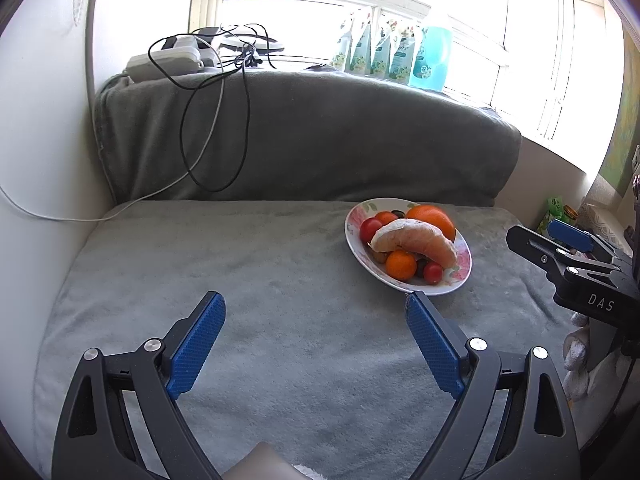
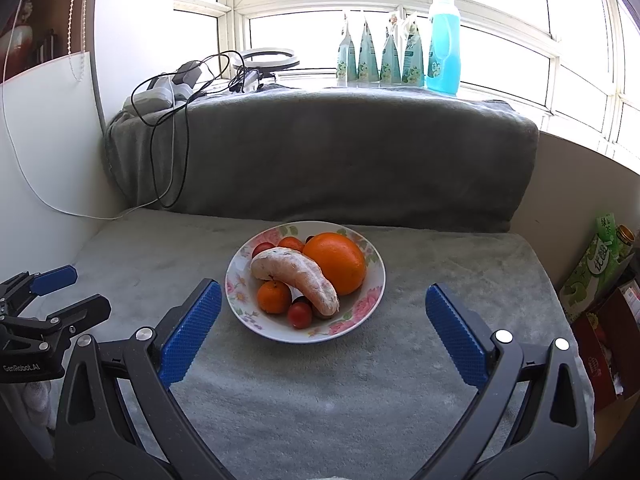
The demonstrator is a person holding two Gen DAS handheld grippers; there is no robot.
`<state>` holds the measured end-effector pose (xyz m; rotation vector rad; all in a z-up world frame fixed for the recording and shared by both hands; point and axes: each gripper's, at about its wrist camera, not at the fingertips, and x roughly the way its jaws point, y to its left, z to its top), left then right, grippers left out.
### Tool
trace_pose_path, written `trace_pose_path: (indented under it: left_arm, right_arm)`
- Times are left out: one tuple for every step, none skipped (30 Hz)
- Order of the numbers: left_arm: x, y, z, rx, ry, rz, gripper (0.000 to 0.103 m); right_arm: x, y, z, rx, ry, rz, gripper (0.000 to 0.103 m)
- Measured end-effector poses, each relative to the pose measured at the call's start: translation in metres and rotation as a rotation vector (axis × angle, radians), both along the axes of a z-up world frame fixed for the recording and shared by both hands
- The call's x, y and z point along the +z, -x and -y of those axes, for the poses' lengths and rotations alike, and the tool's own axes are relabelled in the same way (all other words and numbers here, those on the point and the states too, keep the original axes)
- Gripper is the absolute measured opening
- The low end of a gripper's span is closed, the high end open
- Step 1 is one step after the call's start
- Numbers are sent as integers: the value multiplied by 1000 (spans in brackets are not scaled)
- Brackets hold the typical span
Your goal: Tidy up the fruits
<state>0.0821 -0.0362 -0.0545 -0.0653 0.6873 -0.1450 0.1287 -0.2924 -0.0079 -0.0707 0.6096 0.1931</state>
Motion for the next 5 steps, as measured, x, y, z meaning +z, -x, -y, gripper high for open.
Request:
trace_pose_path:
  left_arm:
    - [0,0,0,0,0,0,91]
    - [0,0,0,-1,1,-2,91]
    - [0,-1,-1,-3,2,-3,91]
    - [0,-1,-1,-3,2,-3,91]
    - [0,-1,-1,-4,2,-3,91]
  right_arm:
    - [0,0,0,0,0,-1,103]
    - [0,0,0,1,1,-2,103]
    - [0,-1,0,0,1,-2,103]
    - [0,-1,1,-1,1,-4,103]
    - [0,-2,1,-2,0,-5,103]
